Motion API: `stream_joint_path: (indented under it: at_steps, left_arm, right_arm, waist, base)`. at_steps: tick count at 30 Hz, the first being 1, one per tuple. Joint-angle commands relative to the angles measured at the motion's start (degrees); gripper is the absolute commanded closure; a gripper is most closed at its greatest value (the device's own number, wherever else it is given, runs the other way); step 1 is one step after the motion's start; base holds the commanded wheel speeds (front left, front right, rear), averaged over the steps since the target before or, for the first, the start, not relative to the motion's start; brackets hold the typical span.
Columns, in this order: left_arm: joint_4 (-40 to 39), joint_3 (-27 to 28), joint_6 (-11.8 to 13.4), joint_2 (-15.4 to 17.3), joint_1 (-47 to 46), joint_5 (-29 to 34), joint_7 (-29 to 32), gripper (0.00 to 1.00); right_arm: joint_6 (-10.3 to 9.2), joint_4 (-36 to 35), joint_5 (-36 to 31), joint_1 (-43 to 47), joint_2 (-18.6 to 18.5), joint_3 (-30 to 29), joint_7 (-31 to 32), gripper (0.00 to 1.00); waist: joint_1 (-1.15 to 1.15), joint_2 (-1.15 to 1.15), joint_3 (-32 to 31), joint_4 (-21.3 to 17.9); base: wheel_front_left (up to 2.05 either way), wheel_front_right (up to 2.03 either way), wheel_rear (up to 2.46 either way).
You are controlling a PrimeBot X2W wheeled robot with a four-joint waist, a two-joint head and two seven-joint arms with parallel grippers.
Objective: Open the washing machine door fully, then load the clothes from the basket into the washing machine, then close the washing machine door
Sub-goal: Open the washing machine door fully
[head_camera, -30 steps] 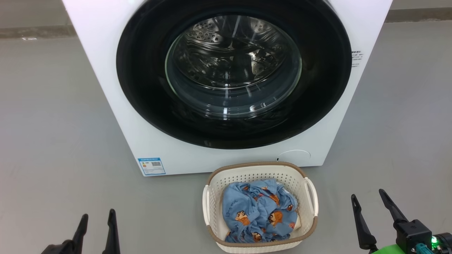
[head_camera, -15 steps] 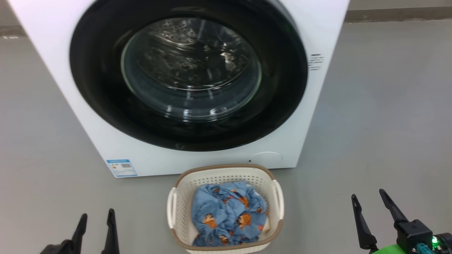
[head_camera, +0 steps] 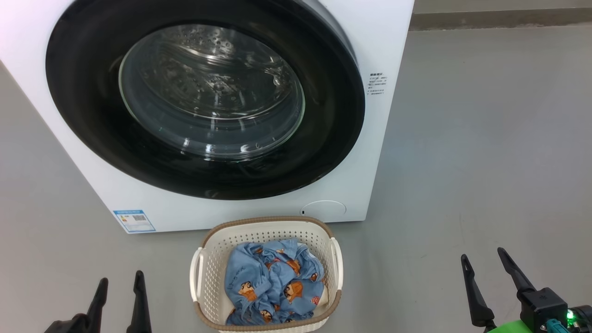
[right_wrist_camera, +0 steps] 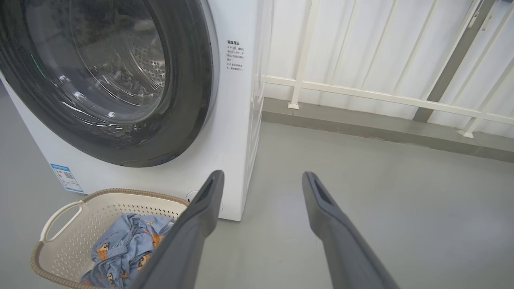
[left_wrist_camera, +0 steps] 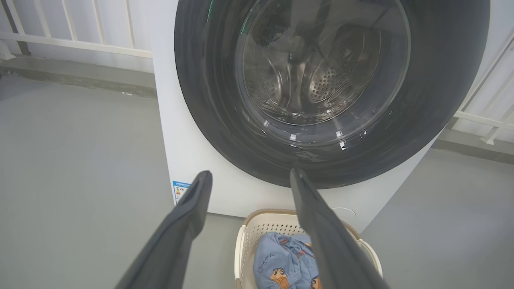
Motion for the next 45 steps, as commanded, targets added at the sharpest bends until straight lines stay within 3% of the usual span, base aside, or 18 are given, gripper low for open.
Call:
stream_joint_path:
  at_steps: [1, 8, 9, 10, 11, 20, 27, 33, 37, 38, 45]
  left_arm:
    - [-1.2, 1.7, -0.1, 0.8, -0.8, -0.5, -0.5, 0.0]
    - [-1.0, 1.6, -0.1, 0.8, -0.7, -0.6, -0.5, 0.0]
    - [-1.0, 1.6, -0.1, 0.8, -0.7, -0.6, -0.5, 0.0]
    - [-1.0, 1.6, -0.1, 0.8, -0.7, -0.6, -0.5, 0.0]
    - [-0.9, 1.6, -0.1, 0.8, -0.7, -0.7, -0.5, 0.0]
    - [-0.6, 1.5, -0.1, 0.8, -0.7, -0.9, -0.5, 0.0]
    - [-0.5, 1.5, -0.1, 0.8, -0.9, -1.0, -0.5, 0.0]
    - [-0.6, 1.1, -0.1, 0.8, -0.9, -0.7, -0.5, 0.0]
    - [-0.7, 0.6, -0.1, 0.8, -1.2, -0.9, -0.5, 0.0]
    - [-0.7, 0.6, -0.1, 0.8, -1.2, -0.9, -0.5, 0.0]
    - [-1.2, -0.5, -0.1, 0.8, -1.3, -1.1, -0.5, 0.0]
  right_arm:
    - [0.09, -1.6, 0.3, -0.2, -0.7, 1.6, -0.8, 0.0]
    - [0.09, -1.8, 0.8, -0.3, -0.7, 1.8, -0.8, 0.0]
    - [0.09, -1.8, 1.3, -0.3, -0.7, 2.1, -0.8, 0.75]
    - [0.09, -1.8, 1.4, -0.2, -0.7, 2.2, -0.8, 0.95]
    - [0.09, -1.7, 1.5, -0.2, -0.7, 2.4, -0.8, 1.0]
    - [0.09, -2.0, 2.8, -0.3, -0.7, 3.0, -0.8, 1.0]
    - [0.09, -2.3, 9.6, -0.7, -0.7, 1.7, -0.8, 1.0]
    - [0.09, -0.5, 23.5, -1.8, -0.7, -1.2, -0.8, 1.0]
    - [0.09, 2.3, 38.4, -3.4, -0.7, -4.0, -0.8, 1.0]
    - [0.09, 2.3, 38.4, -3.4, -0.7, -4.0, -0.8, 1.0]
    - [0.09, 6.6, 58.6, -7.4, -0.7, -8.5, -0.8, 1.0]
  waist:
    - [0.0, 0.0, 0.0, 0.0]
    - [0.0, 0.0, -0.1, 0.0]
    - [0.0, 0.0, -0.1, 0.0]
    - [0.0, 0.0, -0.1, 0.1]
    - [0.0, 0.0, -0.1, 0.1]
    - [0.0, 0.0, 0.1, 0.1]
    - [0.0, 0.0, 0.4, 0.2]
    - [0.0, 0.0, 0.6, 0.5]
    - [0.0, 0.0, 0.9, 1.4]
    - [0.0, 0.0, 0.9, 1.4]
    - [0.0, 0.0, 2.0, 3.5]
  base:
    - [0.0, 0.0, 0.0]
    - [0.0, 0.0, 0.0]
    - [0.0, 0.0, 0.0]
    - [0.0, 0.0, 0.0]
    - [0.0, 0.0, 0.0]
    - [0.0, 0.0, 0.0]
    - [0.0, 0.0, 0.0]
    - [0.0, 0.0, 0.0]
    - [0.0, 0.0, 0.0]
    - [0.0, 0.0, 0.0]
    - [0.0, 0.0, 0.0]
